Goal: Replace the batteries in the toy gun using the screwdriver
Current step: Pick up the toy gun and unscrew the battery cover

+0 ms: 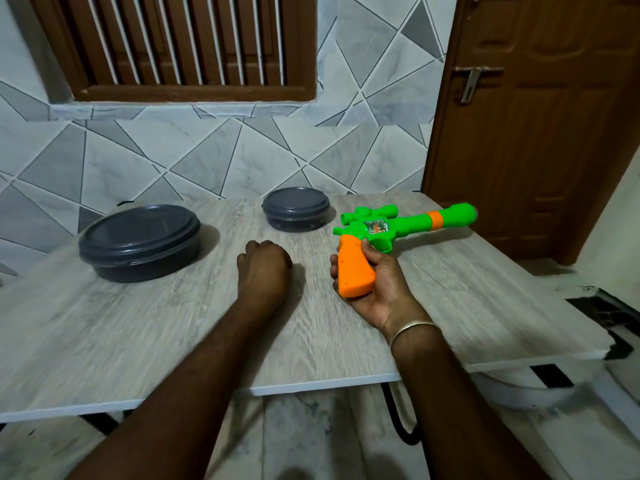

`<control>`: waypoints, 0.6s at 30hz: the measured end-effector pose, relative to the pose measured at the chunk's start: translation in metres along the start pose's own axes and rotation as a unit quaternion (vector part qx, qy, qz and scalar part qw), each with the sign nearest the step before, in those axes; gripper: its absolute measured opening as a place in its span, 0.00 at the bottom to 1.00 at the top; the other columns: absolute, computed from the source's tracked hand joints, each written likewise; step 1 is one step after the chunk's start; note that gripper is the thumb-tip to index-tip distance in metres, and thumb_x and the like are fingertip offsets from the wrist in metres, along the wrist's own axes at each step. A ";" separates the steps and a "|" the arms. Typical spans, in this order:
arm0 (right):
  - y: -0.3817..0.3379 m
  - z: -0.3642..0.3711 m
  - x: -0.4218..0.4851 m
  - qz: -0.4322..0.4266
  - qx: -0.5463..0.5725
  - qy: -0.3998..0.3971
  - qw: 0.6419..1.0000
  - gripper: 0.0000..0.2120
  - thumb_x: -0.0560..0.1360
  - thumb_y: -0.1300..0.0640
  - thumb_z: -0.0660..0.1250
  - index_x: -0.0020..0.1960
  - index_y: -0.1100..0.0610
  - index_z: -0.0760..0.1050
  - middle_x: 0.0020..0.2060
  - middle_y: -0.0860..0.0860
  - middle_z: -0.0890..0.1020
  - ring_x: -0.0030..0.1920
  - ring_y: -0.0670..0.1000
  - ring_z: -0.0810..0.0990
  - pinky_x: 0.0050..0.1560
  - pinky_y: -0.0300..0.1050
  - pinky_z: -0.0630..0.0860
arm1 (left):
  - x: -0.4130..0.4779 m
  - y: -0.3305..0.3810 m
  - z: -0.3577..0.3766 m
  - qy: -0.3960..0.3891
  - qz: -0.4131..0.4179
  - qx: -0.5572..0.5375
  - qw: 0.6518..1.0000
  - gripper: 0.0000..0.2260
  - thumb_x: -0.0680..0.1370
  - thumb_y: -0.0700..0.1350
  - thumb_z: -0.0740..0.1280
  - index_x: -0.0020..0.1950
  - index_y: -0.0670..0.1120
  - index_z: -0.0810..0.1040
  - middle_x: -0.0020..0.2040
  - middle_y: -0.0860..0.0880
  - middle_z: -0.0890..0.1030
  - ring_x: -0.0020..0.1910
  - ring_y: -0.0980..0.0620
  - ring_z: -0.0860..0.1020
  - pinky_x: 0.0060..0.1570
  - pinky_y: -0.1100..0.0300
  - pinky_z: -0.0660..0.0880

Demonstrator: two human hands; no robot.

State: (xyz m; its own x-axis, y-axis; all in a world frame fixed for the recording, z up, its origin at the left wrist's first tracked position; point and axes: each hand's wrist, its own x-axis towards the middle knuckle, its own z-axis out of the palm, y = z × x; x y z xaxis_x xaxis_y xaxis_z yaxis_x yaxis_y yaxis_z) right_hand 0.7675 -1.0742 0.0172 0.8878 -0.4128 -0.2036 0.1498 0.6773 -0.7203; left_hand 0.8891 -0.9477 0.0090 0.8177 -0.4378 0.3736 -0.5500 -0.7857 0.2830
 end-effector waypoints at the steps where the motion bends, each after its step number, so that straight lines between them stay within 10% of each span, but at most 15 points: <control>1: 0.000 0.001 -0.001 0.000 0.002 0.000 1.000 0.26 0.81 0.46 0.59 0.73 0.60 0.67 0.44 0.59 0.81 0.39 0.54 0.80 0.39 0.47 0.75 | 0.002 -0.001 0.000 0.000 -0.003 -0.007 1.000 0.09 0.81 0.45 0.66 0.53 0.49 0.86 0.53 0.47 0.82 0.59 0.44 0.72 0.59 0.50 0.71; 18: -0.002 -0.004 0.000 -0.006 0.016 0.012 1.000 0.25 0.81 0.48 0.59 0.73 0.61 0.67 0.44 0.59 0.80 0.39 0.54 0.80 0.35 0.43 0.77 | 0.012 0.029 0.014 -0.020 0.070 0.040 0.997 0.12 0.83 0.44 0.61 0.57 0.45 0.83 0.55 0.44 0.80 0.58 0.44 0.73 0.61 0.49 0.70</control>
State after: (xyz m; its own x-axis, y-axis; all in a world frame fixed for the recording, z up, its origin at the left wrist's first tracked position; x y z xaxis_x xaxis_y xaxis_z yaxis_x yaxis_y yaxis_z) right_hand 0.7657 -1.0780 0.0163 0.8754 -0.4354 -0.2100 0.1755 0.6910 -0.7012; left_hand 0.8854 -0.9816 0.0091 0.7407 -0.5622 0.3678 -0.6456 -0.7471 0.1584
